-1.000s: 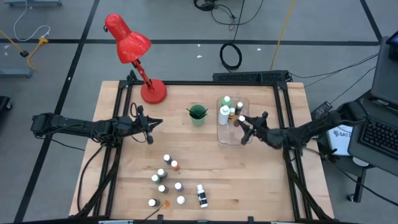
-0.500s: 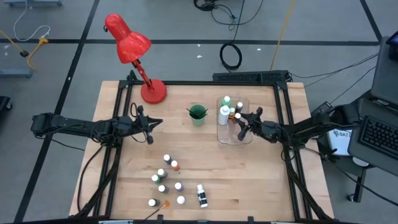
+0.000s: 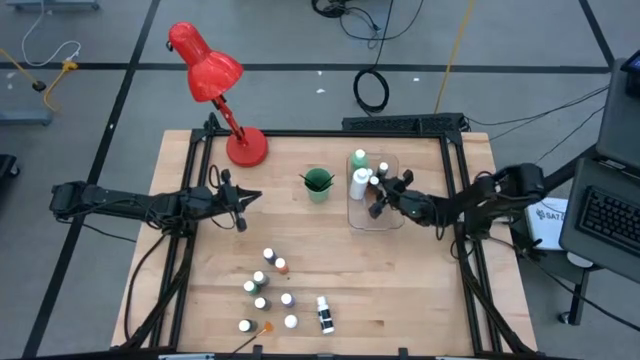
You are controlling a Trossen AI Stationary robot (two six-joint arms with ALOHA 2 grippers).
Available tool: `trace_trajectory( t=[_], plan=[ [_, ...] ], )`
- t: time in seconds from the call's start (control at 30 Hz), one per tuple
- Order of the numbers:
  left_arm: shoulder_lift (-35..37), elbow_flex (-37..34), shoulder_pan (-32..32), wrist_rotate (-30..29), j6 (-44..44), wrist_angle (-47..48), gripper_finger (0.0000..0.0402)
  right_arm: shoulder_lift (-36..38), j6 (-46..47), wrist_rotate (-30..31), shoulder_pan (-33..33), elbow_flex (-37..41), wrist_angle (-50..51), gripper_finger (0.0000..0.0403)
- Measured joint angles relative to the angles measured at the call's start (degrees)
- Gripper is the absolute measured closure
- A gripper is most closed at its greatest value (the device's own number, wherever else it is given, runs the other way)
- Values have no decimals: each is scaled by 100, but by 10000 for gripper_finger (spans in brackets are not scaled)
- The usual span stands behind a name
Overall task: Pick & Place Paint Supplies
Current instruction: Put the orange paint bottle into the transparent bin, then put the blue paint bottle into the transparent bin
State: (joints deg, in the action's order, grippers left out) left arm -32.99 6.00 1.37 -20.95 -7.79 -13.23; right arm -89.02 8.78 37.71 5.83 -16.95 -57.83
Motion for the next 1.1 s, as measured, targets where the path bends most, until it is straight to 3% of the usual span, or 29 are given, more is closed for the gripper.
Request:
trace_trajectory(
  t=[0.73, 0.93, 1.1],
  plan=[
    [0, 0, 0, 0, 18, 13, 376, -94, -10, -175, -144, -76, -653, 242],
    [0, 0, 0, 0, 17, 138, 376, 398, -411, -152, -208, -76, -967, 207],
    [0, 0, 2, 0, 15, 262, 376, 1117, -784, -437, -747, -171, -969, 186]
  ],
)
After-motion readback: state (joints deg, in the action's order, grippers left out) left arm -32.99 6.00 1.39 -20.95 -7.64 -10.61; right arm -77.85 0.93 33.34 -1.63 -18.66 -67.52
